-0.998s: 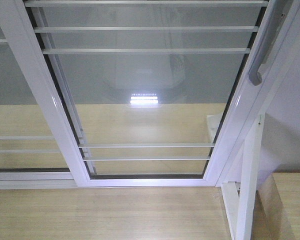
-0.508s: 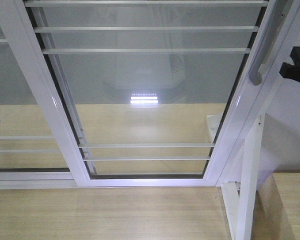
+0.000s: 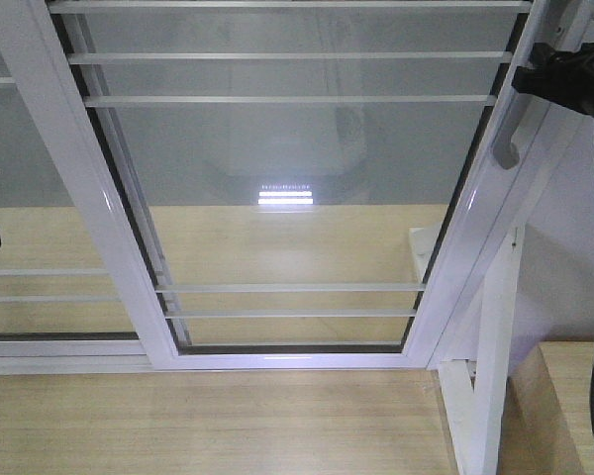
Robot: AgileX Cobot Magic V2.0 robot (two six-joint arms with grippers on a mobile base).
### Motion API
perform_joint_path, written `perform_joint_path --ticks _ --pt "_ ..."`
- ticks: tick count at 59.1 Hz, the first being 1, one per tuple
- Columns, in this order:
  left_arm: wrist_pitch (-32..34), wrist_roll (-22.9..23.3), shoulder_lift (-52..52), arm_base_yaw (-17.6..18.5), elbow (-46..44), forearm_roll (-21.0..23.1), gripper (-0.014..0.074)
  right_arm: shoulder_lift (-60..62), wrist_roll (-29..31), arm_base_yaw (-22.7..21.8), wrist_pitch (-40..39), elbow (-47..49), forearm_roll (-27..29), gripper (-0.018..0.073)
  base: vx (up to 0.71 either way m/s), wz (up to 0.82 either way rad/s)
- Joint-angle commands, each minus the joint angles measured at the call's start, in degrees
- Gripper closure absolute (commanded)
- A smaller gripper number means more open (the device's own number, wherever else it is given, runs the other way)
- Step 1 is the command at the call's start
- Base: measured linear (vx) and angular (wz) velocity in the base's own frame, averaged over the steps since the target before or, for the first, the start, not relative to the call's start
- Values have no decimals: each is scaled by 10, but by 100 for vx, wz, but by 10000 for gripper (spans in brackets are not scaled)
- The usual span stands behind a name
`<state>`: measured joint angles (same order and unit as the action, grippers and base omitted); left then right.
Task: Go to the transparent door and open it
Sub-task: 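Reach the right gripper to the silver handle and close on it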
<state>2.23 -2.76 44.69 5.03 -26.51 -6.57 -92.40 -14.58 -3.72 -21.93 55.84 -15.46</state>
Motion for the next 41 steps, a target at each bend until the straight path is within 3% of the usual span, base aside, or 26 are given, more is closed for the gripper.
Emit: perform_joint_path --ticks 1,19,31,41 --pt "42 4 1 2 -21 2 219 -6 -2 0 -49 46 -3 130 0 0" --pt "42 4 1 2 -21 2 219 -86 -2 0 -40 129 -3 167 0 0" --pt "42 4 1 2 -21 2 219 -92 -2 0 -36 133 -3 269 0 0" --pt "42 4 1 2 -21 2 219 -92 0 19 -45 133 -18 284 0 0"
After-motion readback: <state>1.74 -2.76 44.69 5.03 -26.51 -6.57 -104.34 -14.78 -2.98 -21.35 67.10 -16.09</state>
